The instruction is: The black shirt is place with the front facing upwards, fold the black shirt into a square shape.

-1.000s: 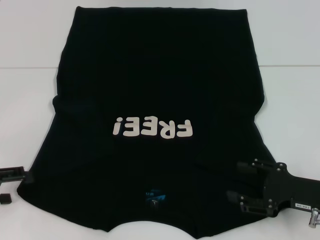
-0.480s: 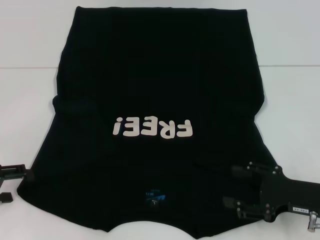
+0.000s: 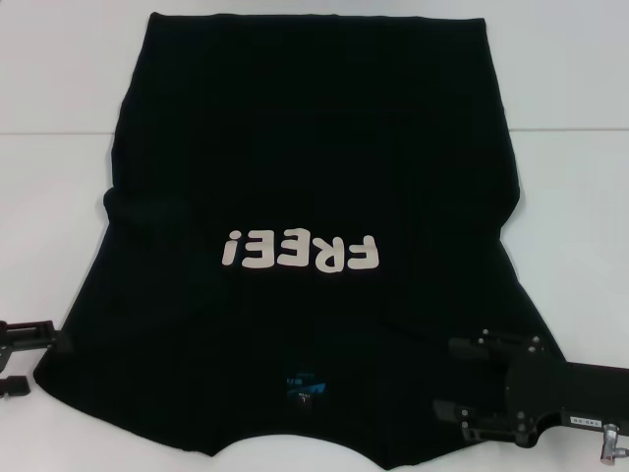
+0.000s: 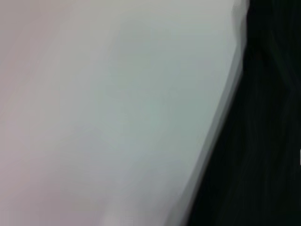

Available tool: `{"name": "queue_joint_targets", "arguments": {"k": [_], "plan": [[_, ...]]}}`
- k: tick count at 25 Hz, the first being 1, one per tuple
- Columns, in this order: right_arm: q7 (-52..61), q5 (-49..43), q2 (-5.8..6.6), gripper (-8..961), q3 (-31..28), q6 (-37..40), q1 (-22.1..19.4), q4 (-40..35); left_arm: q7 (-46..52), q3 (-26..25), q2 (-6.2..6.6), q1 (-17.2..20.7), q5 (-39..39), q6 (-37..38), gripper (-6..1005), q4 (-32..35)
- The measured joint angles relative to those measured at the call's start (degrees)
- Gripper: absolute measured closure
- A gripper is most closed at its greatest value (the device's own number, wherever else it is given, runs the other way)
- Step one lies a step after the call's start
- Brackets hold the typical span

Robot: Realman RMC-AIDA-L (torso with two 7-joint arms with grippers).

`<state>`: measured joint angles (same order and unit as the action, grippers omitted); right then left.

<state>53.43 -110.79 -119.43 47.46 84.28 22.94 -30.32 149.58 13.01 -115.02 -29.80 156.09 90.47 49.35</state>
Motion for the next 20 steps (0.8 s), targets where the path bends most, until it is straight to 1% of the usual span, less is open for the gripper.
{"name": "queue_joint_targets", "arguments": {"k": [6, 13, 20], "plan": [[0.0, 0.0, 0.00, 162, 0.0, 0.0, 0.0, 0.0, 0.0, 0.0, 0.43, -0.9, -0.1, -0.1, 64, -2.3], [0.0, 0.0, -0.05, 162, 0.0, 0.0, -0.1, 0.0, 0.0, 0.1, 0.60, -1.7, 0.0, -0.6, 66, -3.7], [0.0, 0.0, -0.09, 162, -0.1, 0.0, -0.1, 0.0, -0.1, 1.8, 0.68, -3.2, -0.4, -1.7, 69, -5.9]]}}
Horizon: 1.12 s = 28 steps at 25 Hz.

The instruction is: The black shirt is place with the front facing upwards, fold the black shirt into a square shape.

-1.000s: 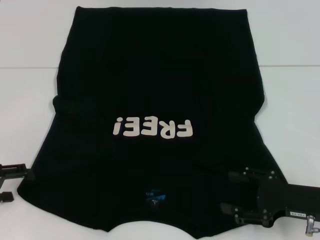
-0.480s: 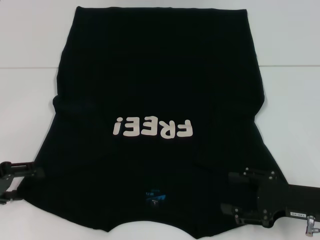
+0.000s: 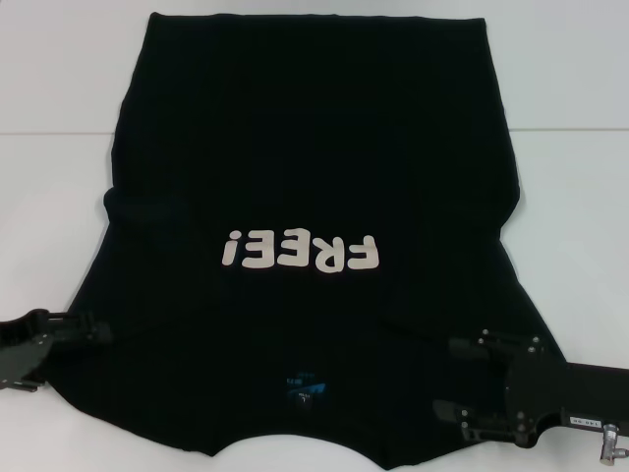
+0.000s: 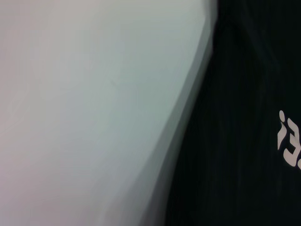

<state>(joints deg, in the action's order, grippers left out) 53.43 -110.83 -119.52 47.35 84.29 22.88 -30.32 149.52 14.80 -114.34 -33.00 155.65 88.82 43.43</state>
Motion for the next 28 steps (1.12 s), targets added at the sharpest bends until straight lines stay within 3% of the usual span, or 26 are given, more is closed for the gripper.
{"name": "queue_joint_targets", "arguments": {"k": [7, 23, 28], "plan": [[0.3, 0.0, 0.00, 162, -0.3, 0.0, -0.2, 0.0, -0.6, 1.0, 0.00, -0.3, -0.1, 0.1, 72, 0.0], [0.6, 0.4, 0.00, 162, -0.6, 1.1, -0.5, 0.0, -1.7, 2.0, -0.02, -0.3, -0.2, 0.3, 724, 0.1], [0.9, 0.5, 0.11, 162, -1.4, 1.9, -0.8, 0.0, -1.9, 2.0, -0.01, -0.3, -0.2, 0.1, 878, 0.1]]}}
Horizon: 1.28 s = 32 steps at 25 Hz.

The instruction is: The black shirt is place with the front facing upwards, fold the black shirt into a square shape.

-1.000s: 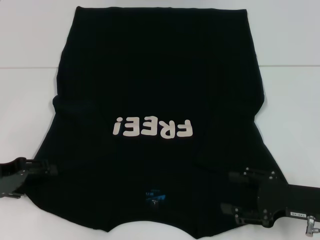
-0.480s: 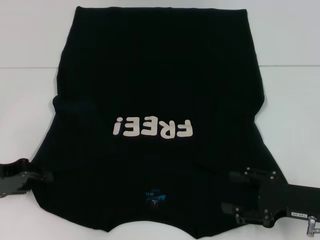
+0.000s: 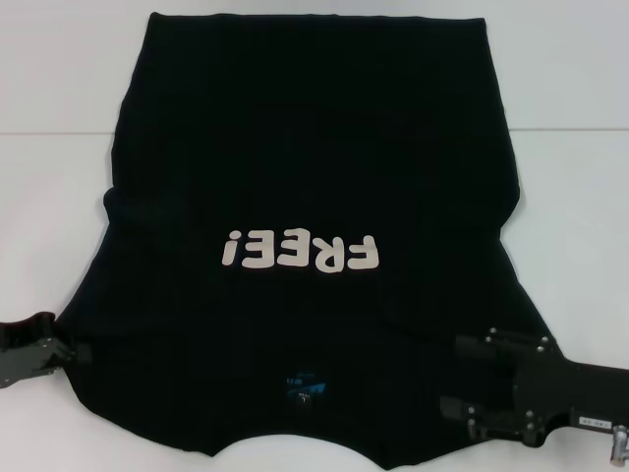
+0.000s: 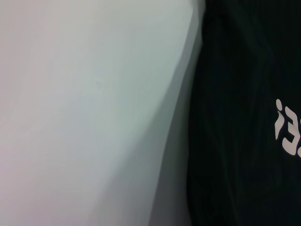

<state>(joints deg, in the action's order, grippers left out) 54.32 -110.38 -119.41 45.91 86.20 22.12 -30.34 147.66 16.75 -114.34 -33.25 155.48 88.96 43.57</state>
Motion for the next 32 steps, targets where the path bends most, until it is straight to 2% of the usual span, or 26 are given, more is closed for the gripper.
{"name": "queue_joint_targets", "arguments": {"k": [3, 4, 8, 11, 17, 19, 23, 32], "plan": [[3.5, -0.1, 0.33, 162, -1.9, 1.3, -0.3, -1.3, -0.4, 0.0, 0.00, 0.0, -0.2, 0.2, 970, 0.0], [6.5, -0.2, 0.40, 162, -2.4, 1.9, -0.5, -2.7, -0.6, 0.0, 0.00, 0.0, -0.6, 0.3, 972, -0.1], [28.1, -1.8, 1.32, 162, -2.9, 4.1, -1.0, -10.8, -1.6, 0.1, -0.02, 0.2, -2.1, 0.5, 981, -0.1], [44.8, -6.8, 3.20, 166, -2.9, 6.4, 0.2, -15.5, -2.6, 0.2, -0.04, 0.1, -2.7, 1.2, 983, -0.2], [71.2, -18.0, 8.96, 175, -3.4, 10.4, 5.6, -17.3, -3.7, 0.4, 0.02, -0.3, -3.0, 1.8, 982, -0.3], [78.8, -22.3, 9.96, 175, -4.9, 11.7, 7.5, -17.5, -4.1, 0.4, 0.02, -0.4, -3.0, 1.9, 982, -0.2], [85.8, -32.6, 10.15, 176, -9.3, 13.7, 11.3, -19.4, -4.5, 0.5, 0.13, -0.6, -3.1, 2.0, 983, -0.2], [86.5, -36.9, 9.31, 177, -8.5, 11.4, 13.1, -17.0, -4.9, 0.4, 0.12, -0.7, -3.1, 2.0, 983, -0.3]]}}
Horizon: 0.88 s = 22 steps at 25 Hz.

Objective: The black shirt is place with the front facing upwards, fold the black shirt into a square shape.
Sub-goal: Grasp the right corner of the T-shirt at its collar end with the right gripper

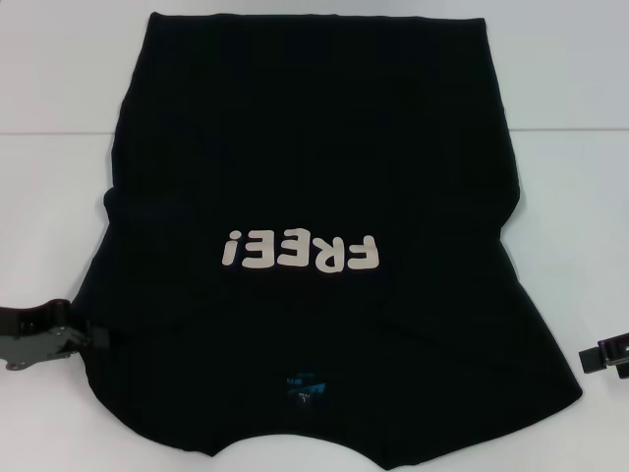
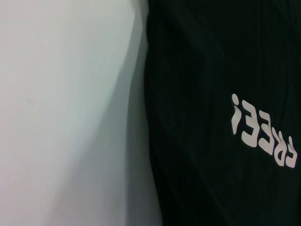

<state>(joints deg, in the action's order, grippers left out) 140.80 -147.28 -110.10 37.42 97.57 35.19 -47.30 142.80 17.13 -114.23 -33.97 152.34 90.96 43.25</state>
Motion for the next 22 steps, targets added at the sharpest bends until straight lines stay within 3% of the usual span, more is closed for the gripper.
{"name": "queue_joint_targets", "arguments": {"k": [16, 22], "plan": [[0.0, -0.2, -2.26, 177, 4.0, -4.7, 0.3, 1.2, -0.2, 0.1, 0.22, -0.4, -0.6, -0.3, 982, -0.2], [0.1, -0.3, -2.40, 177, 5.1, -5.9, 0.7, 2.6, -0.2, -0.1, 0.24, -0.4, -0.7, -0.3, 982, -0.3]]}}
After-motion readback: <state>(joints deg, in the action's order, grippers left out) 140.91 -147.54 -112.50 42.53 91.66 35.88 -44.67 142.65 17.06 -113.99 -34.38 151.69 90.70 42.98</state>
